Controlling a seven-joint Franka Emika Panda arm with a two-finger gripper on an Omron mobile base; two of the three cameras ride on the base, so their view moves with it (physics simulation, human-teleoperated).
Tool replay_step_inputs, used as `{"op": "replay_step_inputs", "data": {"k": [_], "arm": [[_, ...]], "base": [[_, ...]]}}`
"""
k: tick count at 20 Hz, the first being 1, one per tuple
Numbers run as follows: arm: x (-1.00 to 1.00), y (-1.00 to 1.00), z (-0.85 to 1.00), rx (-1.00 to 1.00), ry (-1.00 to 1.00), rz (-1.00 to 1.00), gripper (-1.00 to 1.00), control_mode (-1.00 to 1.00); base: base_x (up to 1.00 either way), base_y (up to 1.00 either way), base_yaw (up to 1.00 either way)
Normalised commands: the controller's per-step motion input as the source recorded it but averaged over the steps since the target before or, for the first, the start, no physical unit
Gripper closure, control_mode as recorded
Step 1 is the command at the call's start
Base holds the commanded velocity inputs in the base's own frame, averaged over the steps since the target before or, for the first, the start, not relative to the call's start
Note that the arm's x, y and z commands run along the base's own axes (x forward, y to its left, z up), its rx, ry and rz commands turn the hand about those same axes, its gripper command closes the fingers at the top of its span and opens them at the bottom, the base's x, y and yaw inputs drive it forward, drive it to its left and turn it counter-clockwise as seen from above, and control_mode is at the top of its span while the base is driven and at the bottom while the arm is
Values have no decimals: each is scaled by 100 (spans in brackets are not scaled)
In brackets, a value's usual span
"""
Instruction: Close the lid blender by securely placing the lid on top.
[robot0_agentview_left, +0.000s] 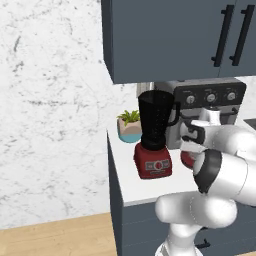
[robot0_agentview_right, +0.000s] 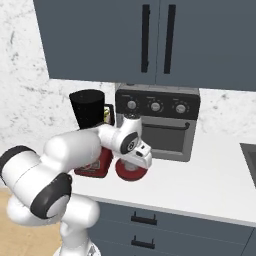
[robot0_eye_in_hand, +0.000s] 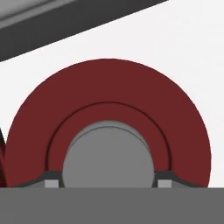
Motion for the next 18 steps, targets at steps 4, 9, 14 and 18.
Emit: {"op": "replay_step_inputs", "data": {"k": [4, 9, 14, 18], "arm": [[-23, 0, 100, 0, -15, -2, 100, -100], [-22, 0, 100, 0, -15, -4, 100, -100], [-28, 0, 100, 0, -14, -4, 100, -100], [-26, 0, 100, 0, -15, -5, 100, -100]], "base": [[0, 0, 0], [0, 0, 0], [0, 0, 0], [0, 0, 0]]}}
